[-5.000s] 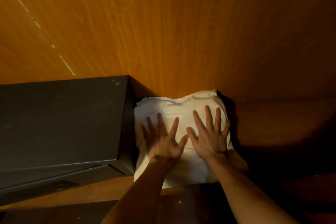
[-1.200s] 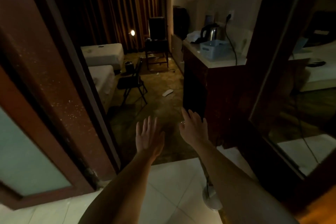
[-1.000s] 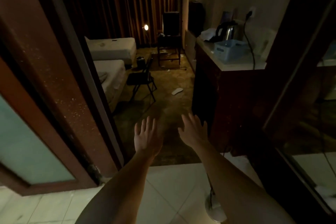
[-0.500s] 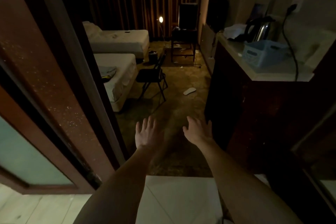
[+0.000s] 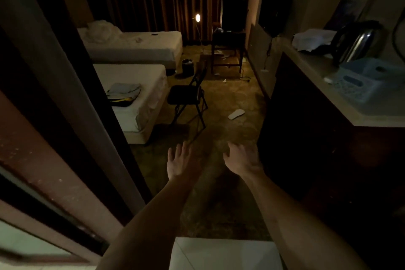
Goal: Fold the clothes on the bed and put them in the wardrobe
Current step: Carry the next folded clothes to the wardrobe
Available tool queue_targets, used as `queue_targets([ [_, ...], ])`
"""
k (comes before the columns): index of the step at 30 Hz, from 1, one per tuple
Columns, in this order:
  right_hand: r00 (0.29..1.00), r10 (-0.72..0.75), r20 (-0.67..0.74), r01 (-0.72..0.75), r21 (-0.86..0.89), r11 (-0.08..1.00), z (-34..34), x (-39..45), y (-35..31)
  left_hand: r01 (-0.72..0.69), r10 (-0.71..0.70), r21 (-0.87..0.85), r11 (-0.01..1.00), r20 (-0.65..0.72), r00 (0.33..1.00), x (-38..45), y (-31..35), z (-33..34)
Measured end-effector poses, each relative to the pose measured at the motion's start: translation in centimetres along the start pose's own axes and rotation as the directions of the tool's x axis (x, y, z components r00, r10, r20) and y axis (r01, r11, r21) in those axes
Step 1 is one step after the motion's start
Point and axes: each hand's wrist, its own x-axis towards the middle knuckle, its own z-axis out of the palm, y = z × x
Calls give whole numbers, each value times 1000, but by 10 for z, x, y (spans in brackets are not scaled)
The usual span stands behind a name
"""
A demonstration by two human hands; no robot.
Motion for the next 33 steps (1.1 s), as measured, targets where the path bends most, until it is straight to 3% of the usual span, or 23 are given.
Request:
queue_targets([
  [5, 995, 11, 98, -16, 50, 999, 7, 74, 5, 13, -13, 5, 1000, 39, 999, 65, -1, 5],
  [11, 994, -75, 77, 64, 140, 988, 1, 191, 4, 74, -80, 64, 995, 93, 992, 166, 0, -4],
  [15, 986, -147, 81, 143, 47, 989, -20, 270, 6, 147, -151, 54, 988, 68, 986, 232, 1, -10],
  [18, 972, -229, 46, 229, -7, 973, -44, 324, 1, 204, -205, 13, 979, 62, 977, 277, 1, -14],
  [24, 913, -407, 28, 403, 91, 911, -36, 416, -20, 332, -330, -18, 943, 77, 941, 339, -18, -17],
  [28, 914, -385, 132, 377, 82, 923, -28, 473, -53, 382, -368, -134, 914, 117, 922, 392, -45, -9],
  [33, 902, -414, 123, 414, 27, 910, -8, 560, -99, 399, -404, -148, 905, -7, 915, 469, -89, 6],
])
